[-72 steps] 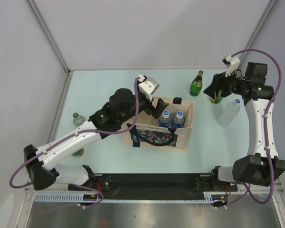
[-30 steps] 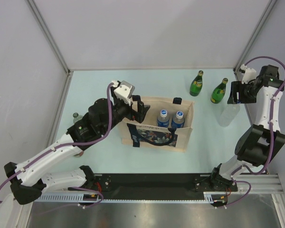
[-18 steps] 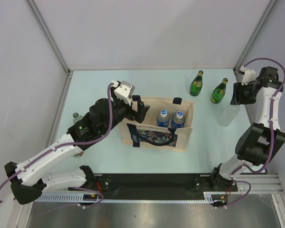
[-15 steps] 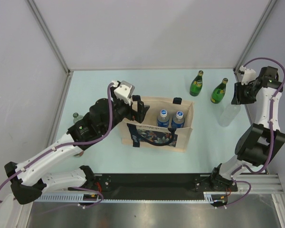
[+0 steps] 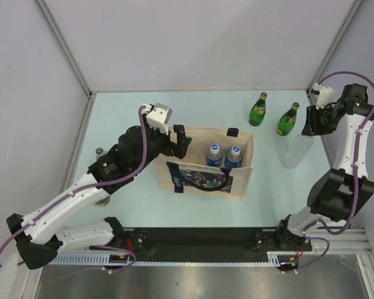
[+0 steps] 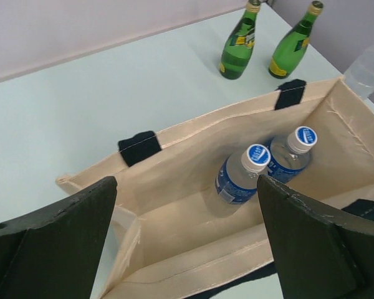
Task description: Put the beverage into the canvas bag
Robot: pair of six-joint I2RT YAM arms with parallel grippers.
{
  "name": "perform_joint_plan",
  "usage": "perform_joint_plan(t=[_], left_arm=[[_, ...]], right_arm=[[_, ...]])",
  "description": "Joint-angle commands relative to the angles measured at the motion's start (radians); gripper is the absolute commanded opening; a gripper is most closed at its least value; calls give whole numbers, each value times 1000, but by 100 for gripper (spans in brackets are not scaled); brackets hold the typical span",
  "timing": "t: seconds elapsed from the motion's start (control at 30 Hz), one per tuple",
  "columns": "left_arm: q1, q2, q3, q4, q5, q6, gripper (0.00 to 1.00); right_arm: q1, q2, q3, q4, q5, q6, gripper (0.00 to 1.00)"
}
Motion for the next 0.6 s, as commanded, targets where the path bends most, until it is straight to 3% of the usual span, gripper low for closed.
perform_joint_plan(t=[0.0, 0.2, 0.47, 0.57], left_arm=[[67, -1, 60, -41, -11, -71, 100], [147, -4, 86, -129, 23, -87, 100], [177, 4, 102, -190, 35, -74, 100], [184, 7, 97, -206, 46, -82, 100]], right_arm=[[55, -157, 170, -10, -121, 0, 0], [165, -170, 400, -37, -158, 63, 0], [344, -72, 766, -48, -234, 150, 0], [406, -49, 830, -31, -240, 175, 0]])
